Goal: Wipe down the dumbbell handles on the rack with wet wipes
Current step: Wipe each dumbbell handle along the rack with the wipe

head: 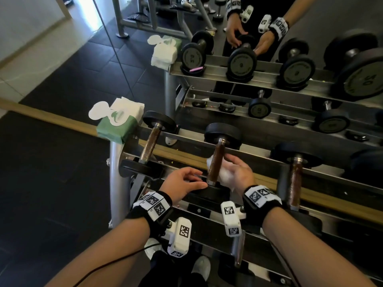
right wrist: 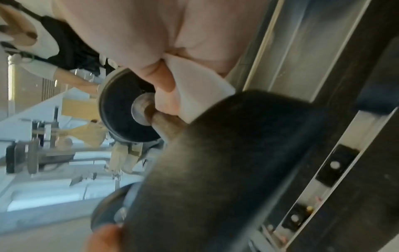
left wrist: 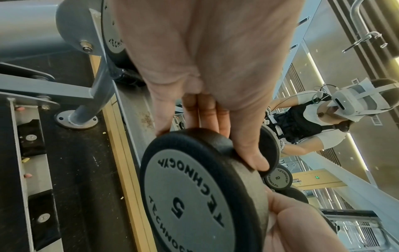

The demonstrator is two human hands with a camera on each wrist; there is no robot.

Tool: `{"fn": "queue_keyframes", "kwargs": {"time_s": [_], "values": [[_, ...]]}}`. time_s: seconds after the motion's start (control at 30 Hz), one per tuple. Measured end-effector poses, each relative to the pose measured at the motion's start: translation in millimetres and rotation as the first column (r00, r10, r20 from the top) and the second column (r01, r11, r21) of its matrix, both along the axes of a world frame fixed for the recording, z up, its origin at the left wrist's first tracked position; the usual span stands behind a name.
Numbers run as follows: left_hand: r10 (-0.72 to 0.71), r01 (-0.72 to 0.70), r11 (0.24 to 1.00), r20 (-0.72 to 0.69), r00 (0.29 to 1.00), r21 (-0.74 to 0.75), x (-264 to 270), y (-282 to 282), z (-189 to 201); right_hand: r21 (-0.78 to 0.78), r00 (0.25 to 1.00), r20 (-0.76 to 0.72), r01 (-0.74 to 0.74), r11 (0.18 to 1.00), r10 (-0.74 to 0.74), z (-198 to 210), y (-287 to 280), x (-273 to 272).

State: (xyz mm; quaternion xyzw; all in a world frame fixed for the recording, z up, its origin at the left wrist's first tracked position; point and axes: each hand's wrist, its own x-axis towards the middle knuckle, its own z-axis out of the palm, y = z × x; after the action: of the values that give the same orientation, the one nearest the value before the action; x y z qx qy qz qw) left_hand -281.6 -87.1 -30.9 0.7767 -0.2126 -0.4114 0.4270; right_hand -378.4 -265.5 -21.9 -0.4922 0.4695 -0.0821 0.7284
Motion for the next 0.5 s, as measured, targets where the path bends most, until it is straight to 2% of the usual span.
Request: {"fn": "queue_keyframes", "kwargs": {"time_s": [0.07,0.2,0.3,0.37,0.5], "values": [[-0.015,0.014,1.000,-0.009,1.000,-0.003,1,-1,1,-0.046,0.992,-0.088,-0.095,0.994,0.091,0,3,-9],[-0.046,0.046,0.999,-0.049,0.998,0.000,5,-4,2,-0.021,0.985,-0.146,-0.099,0.995,0.095,2,-2,-13],[-0.061,0.061,0.998,-0.062,0.996,0.003,7,-4,2,-0.245,0.964,-0.265,-0.072,0.967,0.004,1,-17,-7],[-0.059,0.060,0.998,-0.071,0.996,0.001,8,-4,2,-0.304,0.967,-0.253,-0.064,0.951,-0.016,2,-21,-1],[-0.055,0.055,0.998,-0.071,0.996,-0.003,8,-4,0,-0.280,0.984,-0.173,-0.084,0.956,0.036,1,-10,10]]}}
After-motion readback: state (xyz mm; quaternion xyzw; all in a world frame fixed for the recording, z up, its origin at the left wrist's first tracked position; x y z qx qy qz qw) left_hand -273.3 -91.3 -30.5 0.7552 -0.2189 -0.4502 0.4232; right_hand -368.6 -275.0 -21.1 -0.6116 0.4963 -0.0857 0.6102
